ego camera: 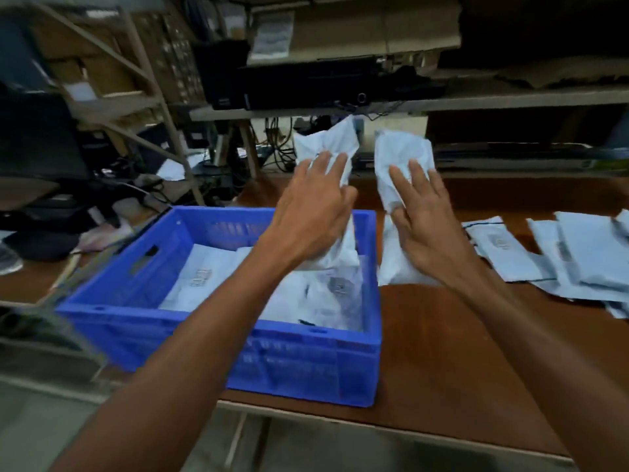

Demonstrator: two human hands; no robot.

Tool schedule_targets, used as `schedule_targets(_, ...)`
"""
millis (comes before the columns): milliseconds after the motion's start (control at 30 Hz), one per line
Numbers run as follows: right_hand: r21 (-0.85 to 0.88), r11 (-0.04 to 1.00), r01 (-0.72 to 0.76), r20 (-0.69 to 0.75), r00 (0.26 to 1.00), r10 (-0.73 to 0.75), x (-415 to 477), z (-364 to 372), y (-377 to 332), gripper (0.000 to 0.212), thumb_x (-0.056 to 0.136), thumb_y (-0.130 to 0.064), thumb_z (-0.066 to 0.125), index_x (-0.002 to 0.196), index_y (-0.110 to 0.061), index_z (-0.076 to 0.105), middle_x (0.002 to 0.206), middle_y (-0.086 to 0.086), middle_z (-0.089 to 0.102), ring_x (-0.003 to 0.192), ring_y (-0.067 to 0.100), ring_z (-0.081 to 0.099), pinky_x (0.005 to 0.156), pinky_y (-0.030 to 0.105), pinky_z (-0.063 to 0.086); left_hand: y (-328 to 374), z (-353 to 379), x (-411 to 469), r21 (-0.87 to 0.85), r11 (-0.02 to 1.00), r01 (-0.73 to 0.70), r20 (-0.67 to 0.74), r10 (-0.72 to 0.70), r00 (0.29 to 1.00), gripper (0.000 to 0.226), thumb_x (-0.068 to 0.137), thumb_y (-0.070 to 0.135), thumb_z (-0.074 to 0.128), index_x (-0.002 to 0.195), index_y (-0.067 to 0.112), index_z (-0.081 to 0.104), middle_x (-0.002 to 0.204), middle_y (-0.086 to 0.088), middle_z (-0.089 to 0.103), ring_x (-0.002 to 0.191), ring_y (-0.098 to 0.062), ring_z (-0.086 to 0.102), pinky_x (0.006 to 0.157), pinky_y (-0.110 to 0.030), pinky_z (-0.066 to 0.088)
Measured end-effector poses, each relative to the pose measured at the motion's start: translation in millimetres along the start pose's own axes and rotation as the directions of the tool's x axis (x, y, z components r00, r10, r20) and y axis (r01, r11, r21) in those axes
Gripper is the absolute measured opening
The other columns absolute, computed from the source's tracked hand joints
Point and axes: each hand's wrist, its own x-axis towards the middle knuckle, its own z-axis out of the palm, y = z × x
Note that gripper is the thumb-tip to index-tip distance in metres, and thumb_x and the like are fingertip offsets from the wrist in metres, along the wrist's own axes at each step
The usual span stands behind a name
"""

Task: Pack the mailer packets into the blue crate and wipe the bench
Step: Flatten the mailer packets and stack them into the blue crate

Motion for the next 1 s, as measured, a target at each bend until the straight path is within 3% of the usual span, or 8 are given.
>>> schedule_targets(267,0.121,0.993,0.011,0.321,0.946,-0.049,25.7,113.7,-144.9,0.051,0.1,-0.019,0.035,0.149,-0.005,0.034,0.151,0.025,0.035,0.147,0.033,0.021,0.121,0.043,0.007,-199.7,25.4,-145.1,0.238,0.971,-0.014,0.526,-0.116,0.843,0.041,0.084,0.018,0.036,0.079,-0.01,0.066,0.106,-0.034,0.062,0.083,-0.047,0.064,0.062,-0.052,0.055)
schedule_targets(333,0.071,0.997,-0.012,0.408,0.913,-0.018,33.1,147.5,-164.8,0.053,0.099,-0.024,0.029,0.149,-0.007,0.031,0.153,0.023,0.032,0.146,0.035,0.02,0.121,0.047,0.012,-225.3,37.2,-163.8,0.186,0.982,0.025,0.566,-0.127,0.814,0.046,0.082,0.02,0.036,0.086,-0.012,0.068,0.094,-0.03,0.064,0.07,-0.045,0.065,0.055,-0.05,0.055)
schedule_targets(400,-0.023,0.997,-0.079,0.485,0.871,0.08,40.2,172.5,-174.0,0.058,0.095,-0.033,0.026,0.149,-0.015,0.027,0.157,0.02,0.023,0.146,0.039,0.017,0.118,0.053,0.021,-235.8,42.3,-162.5,0.093,0.989,0.118,0.634,-0.15,0.759,0.064,0.087,0.032,0.024,0.116,-0.011,0.062,0.114,-0.032,0.059,0.097,-0.048,0.062,0.08,-0.055,0.051)
schedule_targets(500,-0.154,0.968,-0.2,0.68,0.689,0.251,38.0,190.2,-167.9,0.06,0.101,-0.041,0.03,0.155,-0.024,0.011,0.165,0.008,-0.001,0.15,0.036,0.001,0.117,0.057,0.016,-250.2,60.6,-169.0,0.111,0.963,0.246,0.841,-0.223,0.493,0.064,0.103,0.047,0.014,0.155,0.011,0.024,0.161,-0.02,0.017,0.146,-0.038,0.02,0.117,-0.047,0.02)
schedule_targets(600,-0.224,0.953,-0.206,0.83,0.472,0.297,27.5,196.0,-157.8,0.066,0.101,-0.058,0.019,0.155,-0.035,-0.01,0.162,0.006,-0.023,0.15,0.034,-0.011,0.118,0.057,0.006,-260.6,82.2,-180.8,0.116,0.931,0.346,0.947,-0.208,0.243,0.068,0.102,0.058,0.017,0.157,0.028,-0.008,0.164,-0.005,-0.015,0.15,-0.033,-0.013,0.121,-0.049,-0.003)
schedule_targets(700,-0.274,0.942,-0.194,0.838,0.431,0.333,24.2,199.6,-162.1,0.07,0.099,-0.062,0.017,0.154,-0.034,-0.017,0.16,0.011,-0.028,0.15,0.036,-0.014,0.119,0.054,0.002,-263.7,95.1,-187.2,0.187,0.914,0.36,0.968,-0.234,0.091,0.077,0.095,0.072,0.013,0.154,0.033,-0.017,0.162,-0.002,-0.023,0.15,-0.035,-0.016,0.12,-0.054,-0.003)
schedule_targets(900,-0.316,0.926,-0.208,0.849,0.374,0.373,29.9,204.0,-171.9,0.073,0.098,-0.066,0.016,0.153,-0.033,-0.017,0.158,0.011,-0.031,0.149,0.038,-0.016,0.118,0.055,-0.002,-262.9,94.2,-189.3,0.206,0.909,0.363,0.954,-0.27,0.133,0.083,0.092,0.076,0.015,0.155,0.031,-0.016,0.163,-0.005,-0.022,0.149,-0.038,-0.014,0.119,-0.054,0.0)
schedule_targets(1000,-0.248,0.934,-0.259,0.818,0.46,0.345,36.4,188.9,-167.8,0.067,0.098,-0.064,0.013,0.157,-0.032,0.005,0.164,0.013,-0.009,0.15,0.038,-0.006,0.117,0.058,0.002,-265.3,93.1,-181.8,0.181,0.913,0.365,0.91,-0.296,0.289,0.081,0.093,0.073,0.015,0.157,0.029,-0.009,0.165,-0.007,-0.014,0.15,-0.039,-0.009,0.119,-0.057,0.008)
